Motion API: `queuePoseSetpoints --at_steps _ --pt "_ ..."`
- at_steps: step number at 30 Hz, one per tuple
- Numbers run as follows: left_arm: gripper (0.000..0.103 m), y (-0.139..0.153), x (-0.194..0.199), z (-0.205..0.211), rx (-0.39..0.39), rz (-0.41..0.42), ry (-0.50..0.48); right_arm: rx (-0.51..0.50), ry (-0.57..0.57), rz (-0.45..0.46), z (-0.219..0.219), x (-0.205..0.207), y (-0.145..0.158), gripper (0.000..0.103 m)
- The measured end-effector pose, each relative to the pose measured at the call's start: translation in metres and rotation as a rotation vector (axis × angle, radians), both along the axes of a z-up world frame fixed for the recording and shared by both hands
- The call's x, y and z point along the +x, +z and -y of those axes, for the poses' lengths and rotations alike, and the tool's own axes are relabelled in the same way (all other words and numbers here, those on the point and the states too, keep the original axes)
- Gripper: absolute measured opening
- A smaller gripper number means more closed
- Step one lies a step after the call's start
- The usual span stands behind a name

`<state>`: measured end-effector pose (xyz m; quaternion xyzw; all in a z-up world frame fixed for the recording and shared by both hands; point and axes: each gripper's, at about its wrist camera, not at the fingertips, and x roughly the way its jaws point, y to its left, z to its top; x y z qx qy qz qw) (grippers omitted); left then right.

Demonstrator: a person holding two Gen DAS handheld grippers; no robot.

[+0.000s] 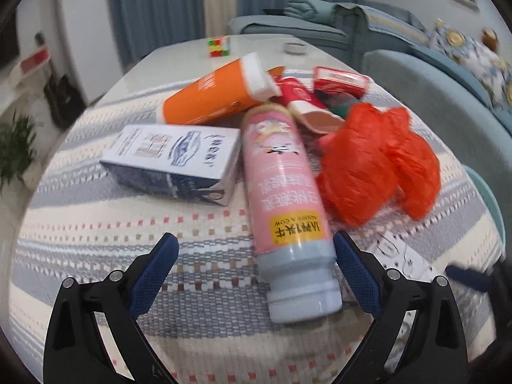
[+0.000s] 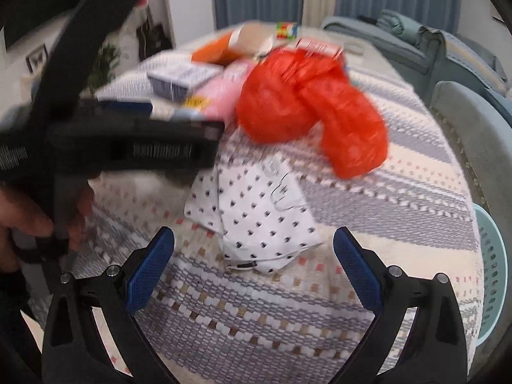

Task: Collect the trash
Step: 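Return both open tools to the table above the remaining trash, then grasp the pink bottle with left tool while right tool grasps the white patterned paper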

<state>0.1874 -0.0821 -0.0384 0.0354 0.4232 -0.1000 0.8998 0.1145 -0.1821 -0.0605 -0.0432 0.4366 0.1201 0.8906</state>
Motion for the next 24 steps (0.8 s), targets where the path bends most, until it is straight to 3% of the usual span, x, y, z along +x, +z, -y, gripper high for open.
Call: queuePoseSetpoints --at_steps 3,11,15,17,19,20,21,24 --pt "0.090 -0.004 0.006 -0.003 -0.032 -0.014 0.009 0.002 0.005 -0.030 -0.001 0.006 -0.004 0.095" --pt "0.086 -0.015 0.015 0.006 -0.005 -0.046 0.008 -0.021 0.016 -0.035 -0.007 0.020 -0.005 0.097" --pt "0.075 -0.013 0.018 0.008 -0.022 -0.037 -0.001 -0.021 0.007 -0.029 -0.005 0.023 -0.005 0.094" --pt "0.067 -0.013 0.021 0.009 -0.019 -0.033 -0.011 -0.015 0.001 -0.017 -0.003 0.023 -0.003 0.081" --pt "0.053 -0.011 0.024 0.013 -0.008 -0.028 -0.012 0.001 -0.014 -0.001 0.001 0.023 0.000 0.051" --pt "0.046 -0.009 0.024 0.016 -0.004 -0.023 -0.008 0.014 -0.030 0.007 0.006 0.023 0.001 0.044" --pt "0.045 -0.008 0.026 0.017 -0.002 -0.019 -0.003 0.043 -0.035 0.014 0.011 0.022 0.004 0.026" --pt "0.045 -0.006 0.026 0.013 -0.037 -0.021 0.006 0.058 -0.011 0.058 0.009 0.017 0.011 0.014"
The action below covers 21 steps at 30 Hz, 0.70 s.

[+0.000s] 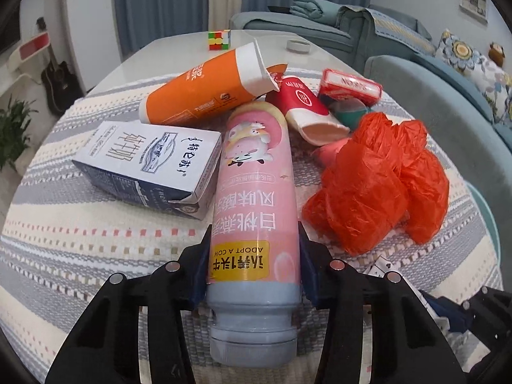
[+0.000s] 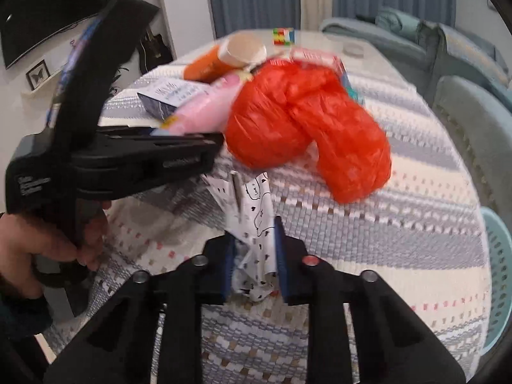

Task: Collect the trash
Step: 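Grasp the pink bottle with left tool while right tool grasps the white patterned paper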

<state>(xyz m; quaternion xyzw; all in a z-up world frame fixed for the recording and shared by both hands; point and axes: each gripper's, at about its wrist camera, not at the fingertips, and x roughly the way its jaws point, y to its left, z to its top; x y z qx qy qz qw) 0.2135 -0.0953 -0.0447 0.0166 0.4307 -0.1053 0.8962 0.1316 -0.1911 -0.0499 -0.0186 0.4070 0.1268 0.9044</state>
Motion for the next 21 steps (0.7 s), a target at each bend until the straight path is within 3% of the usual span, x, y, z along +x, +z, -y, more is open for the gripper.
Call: queuePoseSetpoints --at_steps 5,21 --pt "0.045 0.009 -0.010 -0.009 -0.009 0.027 0.001 -0.041 0.059 0.062 -0.015 -0.008 0.008 0.014" --pt "0.045 0.040 -0.038 -0.013 -0.013 0.084 0.005 0.034 0.048 0.139 0.000 -0.023 0.024 0.014"
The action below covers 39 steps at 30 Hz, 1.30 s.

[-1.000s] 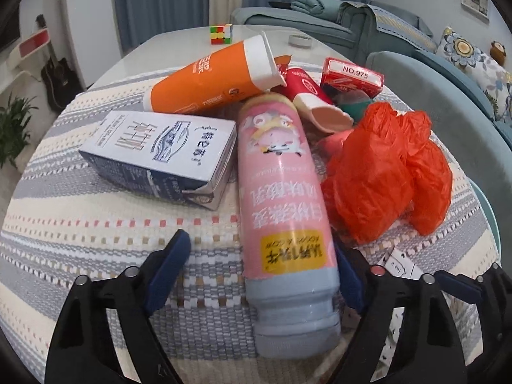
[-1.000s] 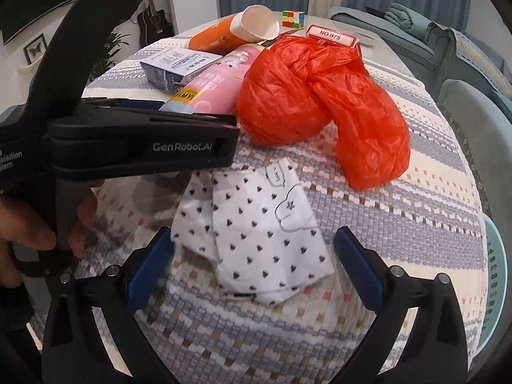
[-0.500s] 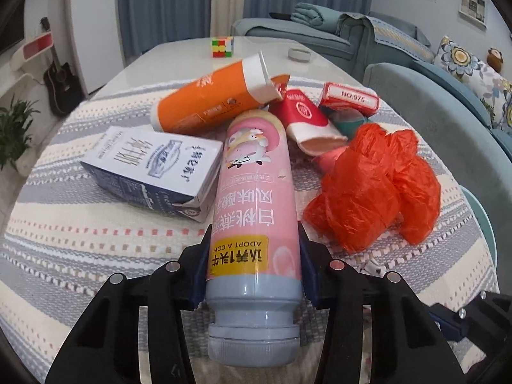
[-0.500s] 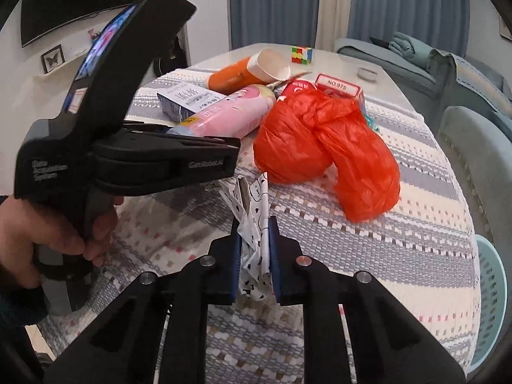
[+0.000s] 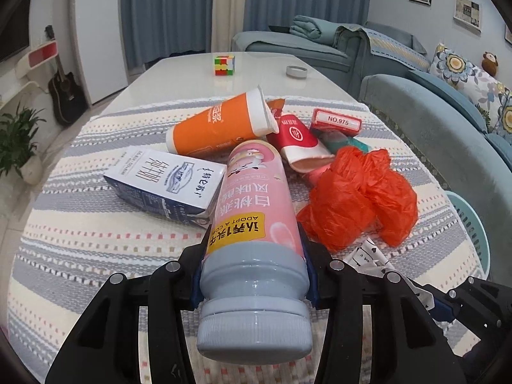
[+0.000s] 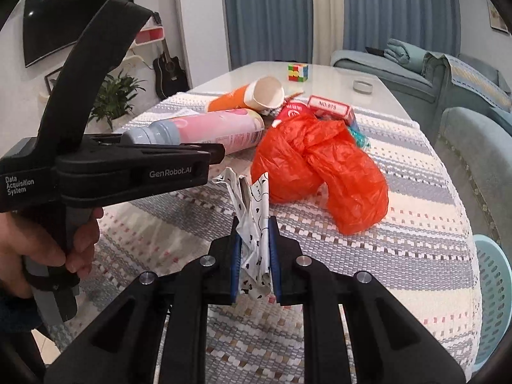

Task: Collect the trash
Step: 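Grasp the pink bottle with left tool while right tool grasps the white patterned paper, then carry the pink bottle and paper over the blue basket and release both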

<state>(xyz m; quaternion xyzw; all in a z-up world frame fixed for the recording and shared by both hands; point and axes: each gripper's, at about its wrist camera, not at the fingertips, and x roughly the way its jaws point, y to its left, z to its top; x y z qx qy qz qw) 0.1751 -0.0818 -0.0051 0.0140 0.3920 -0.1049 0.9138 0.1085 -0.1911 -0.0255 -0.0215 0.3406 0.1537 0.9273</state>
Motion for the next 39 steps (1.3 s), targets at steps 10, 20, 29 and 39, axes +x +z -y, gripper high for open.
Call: queuePoseSetpoints --at_steps 10,20,29,39 --pt "0.044 0.036 -0.028 -0.013 0.012 0.062 0.017 0.045 -0.013 0.069 0.009 -0.028 0.023 0.014" --pt "0.043 0.065 -0.056 -0.003 0.004 0.103 -0.032 0.105 -0.188 0.108 0.057 -0.062 0.040 0.014" --pt "0.011 0.086 -0.062 0.041 0.010 0.147 -0.107 0.147 -0.303 0.155 0.093 -0.067 0.050 0.014" --pt "0.069 0.063 -0.057 0.034 0.010 0.085 -0.105 0.158 -0.310 0.129 0.096 -0.060 0.045 0.014"
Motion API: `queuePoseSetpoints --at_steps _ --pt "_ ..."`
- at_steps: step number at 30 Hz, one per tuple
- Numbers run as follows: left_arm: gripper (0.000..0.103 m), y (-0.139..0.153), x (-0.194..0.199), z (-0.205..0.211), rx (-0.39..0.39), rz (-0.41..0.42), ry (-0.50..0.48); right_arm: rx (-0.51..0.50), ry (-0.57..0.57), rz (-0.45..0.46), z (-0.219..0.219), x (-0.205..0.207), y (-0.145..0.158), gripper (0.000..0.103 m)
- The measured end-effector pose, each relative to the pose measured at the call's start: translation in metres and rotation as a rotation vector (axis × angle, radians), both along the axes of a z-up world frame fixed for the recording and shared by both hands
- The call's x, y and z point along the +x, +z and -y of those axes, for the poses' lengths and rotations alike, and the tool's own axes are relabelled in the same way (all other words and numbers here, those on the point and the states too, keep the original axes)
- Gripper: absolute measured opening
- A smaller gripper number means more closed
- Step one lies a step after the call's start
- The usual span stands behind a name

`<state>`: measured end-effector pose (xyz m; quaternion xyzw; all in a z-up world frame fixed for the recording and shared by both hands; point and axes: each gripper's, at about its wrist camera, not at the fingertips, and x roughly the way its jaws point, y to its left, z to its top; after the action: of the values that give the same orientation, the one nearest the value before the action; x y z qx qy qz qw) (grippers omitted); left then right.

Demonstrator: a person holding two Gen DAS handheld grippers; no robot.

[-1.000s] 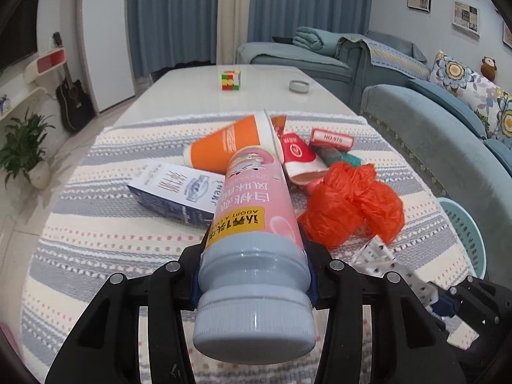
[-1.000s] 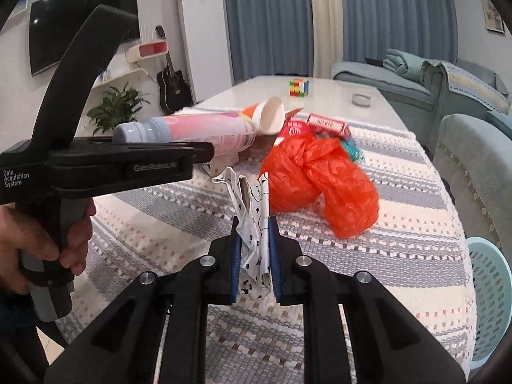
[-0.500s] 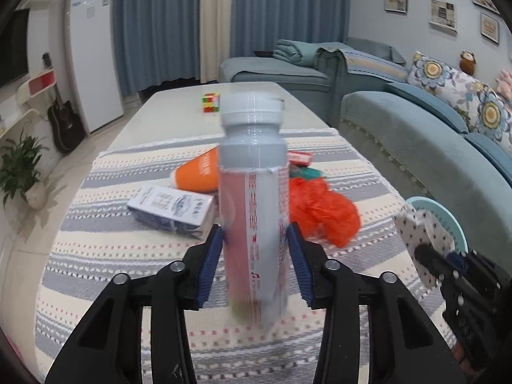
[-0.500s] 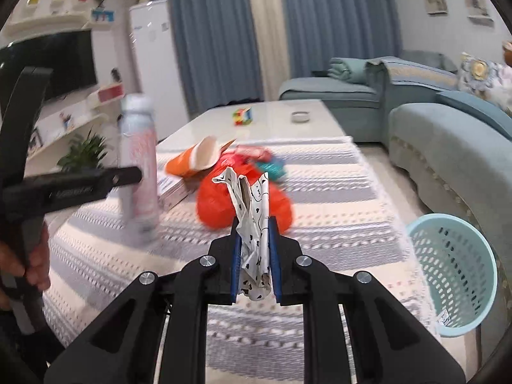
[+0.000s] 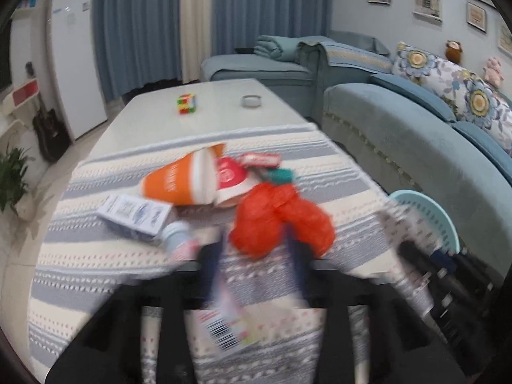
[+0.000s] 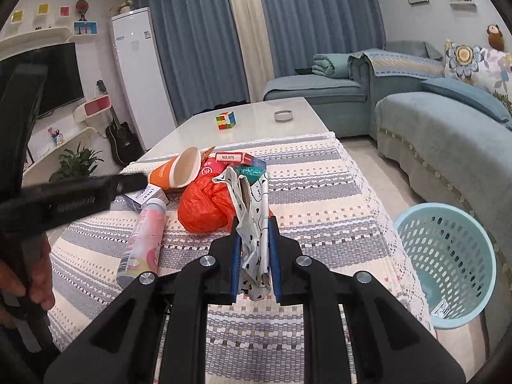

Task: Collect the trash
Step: 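Carry the pink bottle and paper over the blue basket and release both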

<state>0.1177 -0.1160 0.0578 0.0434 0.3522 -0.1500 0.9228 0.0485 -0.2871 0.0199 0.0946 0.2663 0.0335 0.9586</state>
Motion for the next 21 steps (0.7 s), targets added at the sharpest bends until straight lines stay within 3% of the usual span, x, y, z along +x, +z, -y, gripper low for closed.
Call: queuePoseSetpoints --at_steps 1,6,8,11,14,16,17,18,20,21 --pt "0.073 -0.005 -0.001 -0.012 -0.001 -0.011 0.017 0.005 0.001 0.000 0.001 0.000 0.000 0.014" --pt "0.074 -0.042 0.008 -0.050 0.055 -0.141 0.060 -0.018 0.027 -0.026 -0.007 0.006 -0.004 0.014" --pt "0.074 -0.057 0.014 -0.059 0.042 -0.198 0.055 -0.049 0.041 -0.031 -0.015 0.008 -0.005 0.014" --pt "0.079 -0.064 0.025 -0.061 -0.067 -0.272 0.028 -0.075 0.059 -0.030 -0.020 0.007 -0.006 0.014" --pt "0.078 -0.071 0.042 -0.053 -0.102 -0.295 0.031 -0.056 0.052 -0.051 -0.016 0.010 -0.010 0.014" --pt "0.070 -0.082 0.056 -0.047 -0.162 -0.354 0.015 -0.025 0.045 -0.047 -0.010 0.010 -0.010 0.014" --pt "0.059 -0.087 0.059 -0.044 -0.199 -0.387 0.010 -0.015 0.041 -0.044 -0.008 0.009 -0.010 0.014" --pt "0.053 -0.095 0.067 -0.046 -0.293 -0.434 -0.002 -0.005 0.034 -0.043 -0.005 0.009 -0.010 0.014" --pt "0.050 -0.100 0.070 -0.046 -0.367 -0.448 0.023 0.029 0.023 -0.049 0.002 0.009 -0.011 0.014" --pt "0.050 -0.099 0.070 -0.044 -0.365 -0.434 0.040 0.044 0.021 -0.049 0.004 0.010 -0.011 0.014"
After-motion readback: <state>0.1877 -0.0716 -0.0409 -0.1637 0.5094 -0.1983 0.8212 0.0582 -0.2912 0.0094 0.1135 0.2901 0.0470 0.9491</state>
